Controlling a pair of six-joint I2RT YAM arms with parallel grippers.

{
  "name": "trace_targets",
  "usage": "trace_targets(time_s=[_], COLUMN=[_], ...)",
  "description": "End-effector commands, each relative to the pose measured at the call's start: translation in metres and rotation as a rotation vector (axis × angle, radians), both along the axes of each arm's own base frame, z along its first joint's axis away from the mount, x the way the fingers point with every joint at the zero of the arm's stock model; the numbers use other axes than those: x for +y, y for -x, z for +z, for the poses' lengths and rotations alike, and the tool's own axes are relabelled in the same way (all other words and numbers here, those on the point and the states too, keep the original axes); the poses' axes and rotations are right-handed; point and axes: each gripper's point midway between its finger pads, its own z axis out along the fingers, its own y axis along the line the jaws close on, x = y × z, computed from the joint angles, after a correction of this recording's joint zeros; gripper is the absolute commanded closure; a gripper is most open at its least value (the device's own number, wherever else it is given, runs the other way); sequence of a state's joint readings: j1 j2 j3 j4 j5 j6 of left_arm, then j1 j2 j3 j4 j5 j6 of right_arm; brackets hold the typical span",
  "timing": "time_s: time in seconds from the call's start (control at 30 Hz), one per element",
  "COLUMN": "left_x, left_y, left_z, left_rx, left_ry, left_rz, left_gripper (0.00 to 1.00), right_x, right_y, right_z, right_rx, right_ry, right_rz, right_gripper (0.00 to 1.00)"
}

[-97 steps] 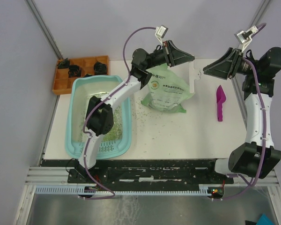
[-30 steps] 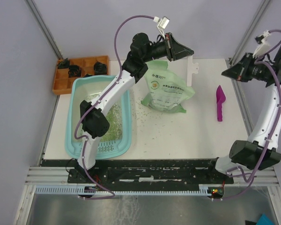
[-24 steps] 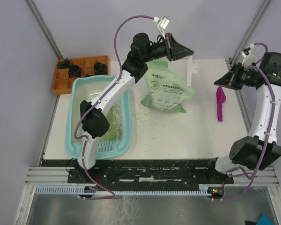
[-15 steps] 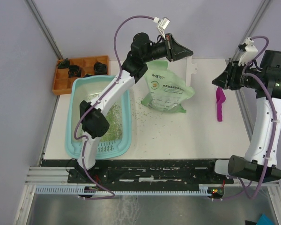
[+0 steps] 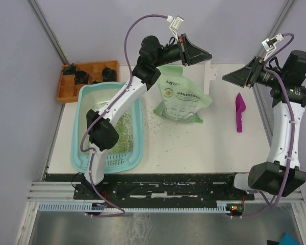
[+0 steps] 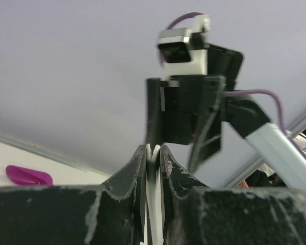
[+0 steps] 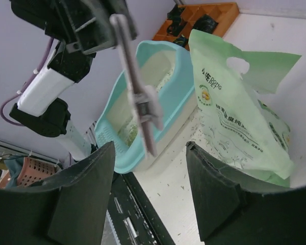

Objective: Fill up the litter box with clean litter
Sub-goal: Pick up the clamp at the center of the board.

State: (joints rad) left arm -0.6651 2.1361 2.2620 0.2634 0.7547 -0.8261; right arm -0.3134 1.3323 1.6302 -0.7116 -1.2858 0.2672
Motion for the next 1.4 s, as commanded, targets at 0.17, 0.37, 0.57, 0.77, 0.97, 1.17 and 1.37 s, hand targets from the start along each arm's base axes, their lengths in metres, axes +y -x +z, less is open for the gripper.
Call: trace_targets(time_s=[0.17, 0.37, 0.57, 0.77, 0.97, 1.17, 1.37], left_x=[0.016, 0.008, 0.001, 0.0, -0.001, -0.002, -0.004], left_y=[0.04, 0.036, 0.041, 0.042, 0.04, 0.038, 0.035], left_z=[0.053, 0.042, 0.045, 0.047, 0.046, 0.042, 0.039], left_rx=[-0.076, -0.061, -0.06, -0.061, -0.057, -0.051, -0.046], left_ry=[0.107, 0.067, 0.08, 0.087, 0.087, 0.082, 0.08], left_rz=[-0.097, -0.075, -0.097, -0.095, -0.092, -0.088, -0.084], left_gripper=[0.97, 0.97, 0.97, 0.97, 0.97, 0.97, 0.97], right_x=[-0.004, 0.006, 0.016, 0.02, 0.023, 0.025, 0.027], right_y=[-0.02, -0.012, -0.007, -0.005, 0.001, 0.01, 0.013], right_z=[0.05, 0.055, 0.037, 0.029, 0.025, 0.025, 0.022], right_rx=[-0.147, -0.164, -0.122, -0.105, -0.097, -0.094, -0.083], right_ry=[-0.068, -0.056, -0.065, -0.06, -0.059, -0.06, -0.064], right_rz=[0.055, 0.091, 0.113, 0.126, 0.138, 0.147, 0.149], right_gripper=[0.34, 0.34, 0.33, 0.34, 0.35, 0.4, 0.47])
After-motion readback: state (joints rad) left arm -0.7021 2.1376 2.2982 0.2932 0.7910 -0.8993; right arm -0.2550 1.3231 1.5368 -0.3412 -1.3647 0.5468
